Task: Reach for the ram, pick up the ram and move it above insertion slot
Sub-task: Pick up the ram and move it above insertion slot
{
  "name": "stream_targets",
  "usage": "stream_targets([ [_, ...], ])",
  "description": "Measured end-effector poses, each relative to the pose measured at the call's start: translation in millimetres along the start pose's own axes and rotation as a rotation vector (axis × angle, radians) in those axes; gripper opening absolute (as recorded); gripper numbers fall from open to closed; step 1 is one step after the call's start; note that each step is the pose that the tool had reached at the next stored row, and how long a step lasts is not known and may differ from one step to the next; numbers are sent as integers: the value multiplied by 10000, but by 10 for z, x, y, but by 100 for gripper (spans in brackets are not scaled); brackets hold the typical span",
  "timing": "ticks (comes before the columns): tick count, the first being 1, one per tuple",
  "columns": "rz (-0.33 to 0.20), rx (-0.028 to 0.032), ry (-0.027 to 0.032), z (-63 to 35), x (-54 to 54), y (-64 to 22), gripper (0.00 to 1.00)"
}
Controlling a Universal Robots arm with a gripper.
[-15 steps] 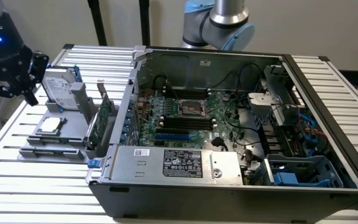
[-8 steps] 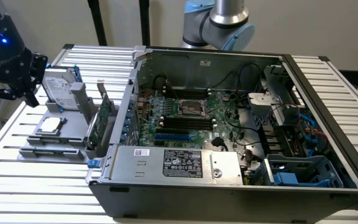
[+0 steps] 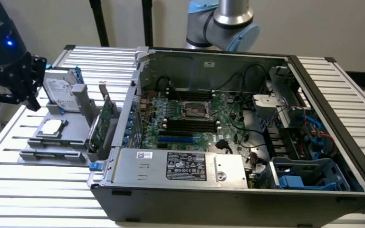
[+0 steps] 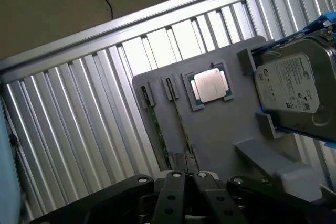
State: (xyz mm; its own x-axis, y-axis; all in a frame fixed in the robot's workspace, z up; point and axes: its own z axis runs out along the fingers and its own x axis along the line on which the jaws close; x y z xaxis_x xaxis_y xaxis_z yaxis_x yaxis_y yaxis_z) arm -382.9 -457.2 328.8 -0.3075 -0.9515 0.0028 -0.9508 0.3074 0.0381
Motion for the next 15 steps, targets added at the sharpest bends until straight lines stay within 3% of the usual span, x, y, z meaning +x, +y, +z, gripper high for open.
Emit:
stream_targets([
  [15, -2728, 24, 107, 86, 0, -3, 11],
])
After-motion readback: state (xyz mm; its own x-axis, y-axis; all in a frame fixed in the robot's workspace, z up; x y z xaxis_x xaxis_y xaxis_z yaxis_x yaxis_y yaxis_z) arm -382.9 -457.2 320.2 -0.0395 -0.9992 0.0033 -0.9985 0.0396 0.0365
